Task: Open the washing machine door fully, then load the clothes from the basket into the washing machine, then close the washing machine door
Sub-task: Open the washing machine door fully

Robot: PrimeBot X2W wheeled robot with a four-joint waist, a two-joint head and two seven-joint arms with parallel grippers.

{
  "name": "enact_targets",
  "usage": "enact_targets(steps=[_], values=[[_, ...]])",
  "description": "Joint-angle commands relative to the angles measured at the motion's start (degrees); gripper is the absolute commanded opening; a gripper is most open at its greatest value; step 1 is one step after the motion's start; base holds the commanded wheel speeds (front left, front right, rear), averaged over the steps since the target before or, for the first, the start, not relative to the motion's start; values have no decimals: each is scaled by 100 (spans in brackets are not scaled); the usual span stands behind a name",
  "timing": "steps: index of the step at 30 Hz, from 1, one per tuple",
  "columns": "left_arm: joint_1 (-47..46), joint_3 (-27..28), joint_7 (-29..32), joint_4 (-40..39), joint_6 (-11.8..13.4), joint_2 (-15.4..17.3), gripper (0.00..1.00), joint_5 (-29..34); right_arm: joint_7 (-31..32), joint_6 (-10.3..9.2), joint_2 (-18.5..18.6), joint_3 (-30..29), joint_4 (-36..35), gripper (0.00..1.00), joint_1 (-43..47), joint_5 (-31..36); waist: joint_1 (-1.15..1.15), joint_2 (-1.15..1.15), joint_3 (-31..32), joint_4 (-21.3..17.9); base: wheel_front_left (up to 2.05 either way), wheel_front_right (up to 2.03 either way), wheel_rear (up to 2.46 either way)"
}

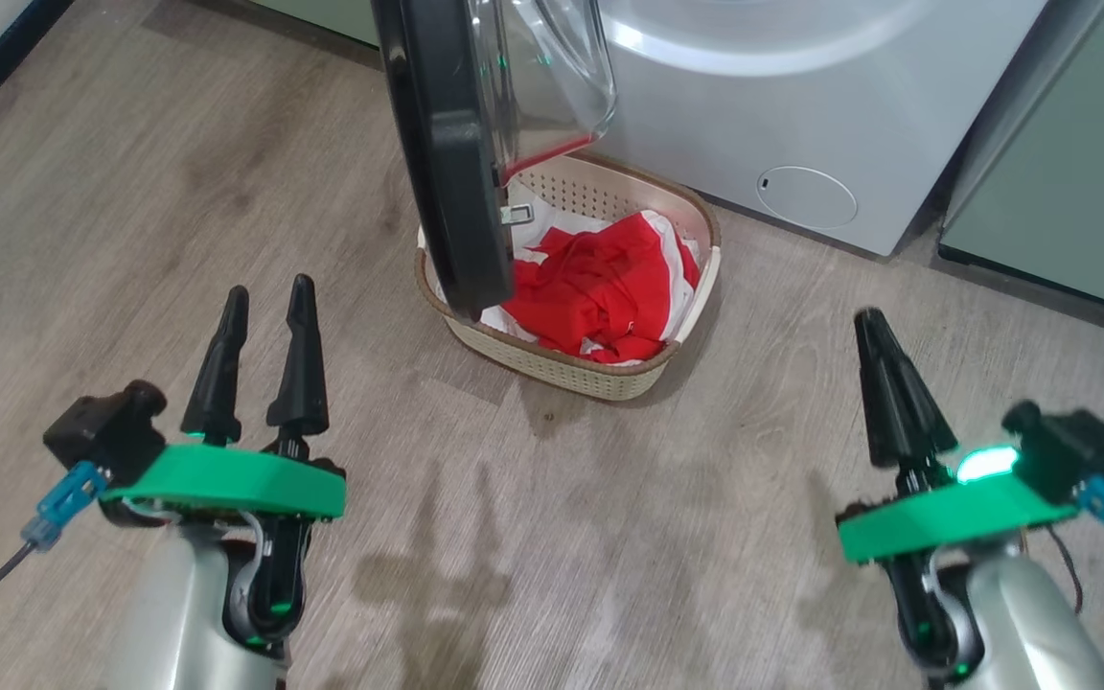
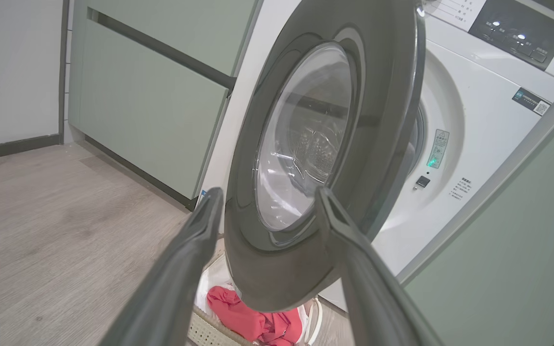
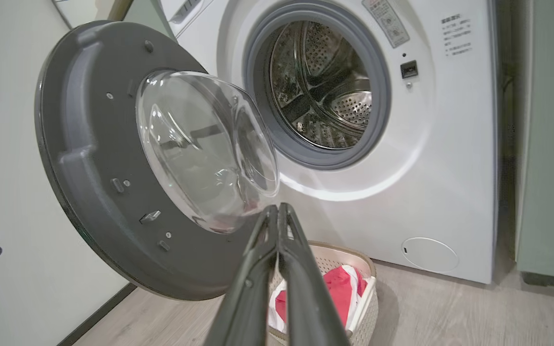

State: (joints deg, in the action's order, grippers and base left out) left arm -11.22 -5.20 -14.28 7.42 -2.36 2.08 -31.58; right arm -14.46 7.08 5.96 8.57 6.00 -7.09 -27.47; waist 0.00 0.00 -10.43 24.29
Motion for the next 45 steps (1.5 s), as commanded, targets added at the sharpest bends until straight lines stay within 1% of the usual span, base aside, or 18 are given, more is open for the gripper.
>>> enact_targets(steps=[1, 4, 5, 6, 7, 15, 22, 26, 30, 41, 45], values=[[-246, 219, -72, -150, -35, 79, 100, 89, -53, 41, -84, 43, -270, 0, -14, 74, 0, 0, -9, -4, 0, 0, 0], [-257, 202, -72, -112, -58, 79, 100, 163, -53, 41, -222, -129, -458, 0, 217, 316, 0, 0, -17, -14, 0, 0, 0], [-257, 202, -72, -102, -61, 79, 100, 176, -53, 41, -253, -217, -489, 17, 276, 376, 0, 0, -21, -22, 0, 0, 0], [-253, 197, -72, -86, -60, 79, 100, 191, -53, 41, -275, -292, -542, 64, 309, 443, 0, 0, -24, -30, 0, 0, 0], [-250, 183, -72, -65, -60, 79, 100, 214, -44, 41, -288, -312, -533, 100, 352, 455, 0, 0, -23, -34, 0, 0, 0], [-226, 91, -72, 9, -42, 79, 100, 326, -51, 41, -306, -319, -547, 100, 339, 349, 0, 0, -9, -42, 0, 0, 0], [-217, 2, -72, 22, -13, 79, 100, 677, -52, 41, -307, -370, -558, 100, 300, 302, 0, 0, -14, -33, 0, 0, 0], [-228, -16, -72, 13, 72, 79, 100, 966, -53, 41, -308, -390, -558, 100, 283, 242, 0, 0, -17, -52, 0, 0, 0], [-227, -22, -72, 15, 142, 79, 100, 1053, -53, 41, -308, -405, -561, 100, 272, 177, 0, 0, -11, -69, 0, 0, 0], [-207, -107, -72, 72, 265, 79, 100, 1447, -53, 41, -308, -357, -534, 100, 275, 219, 0, 0, 22, -97, 0, 0, 0], [-205, -133, -72, 93, 296, 79, 100, 1492, -53, 41, -308, -380, -526, 100, 277, 498, 0, 0, 16, -94, 0, 0, 0]])
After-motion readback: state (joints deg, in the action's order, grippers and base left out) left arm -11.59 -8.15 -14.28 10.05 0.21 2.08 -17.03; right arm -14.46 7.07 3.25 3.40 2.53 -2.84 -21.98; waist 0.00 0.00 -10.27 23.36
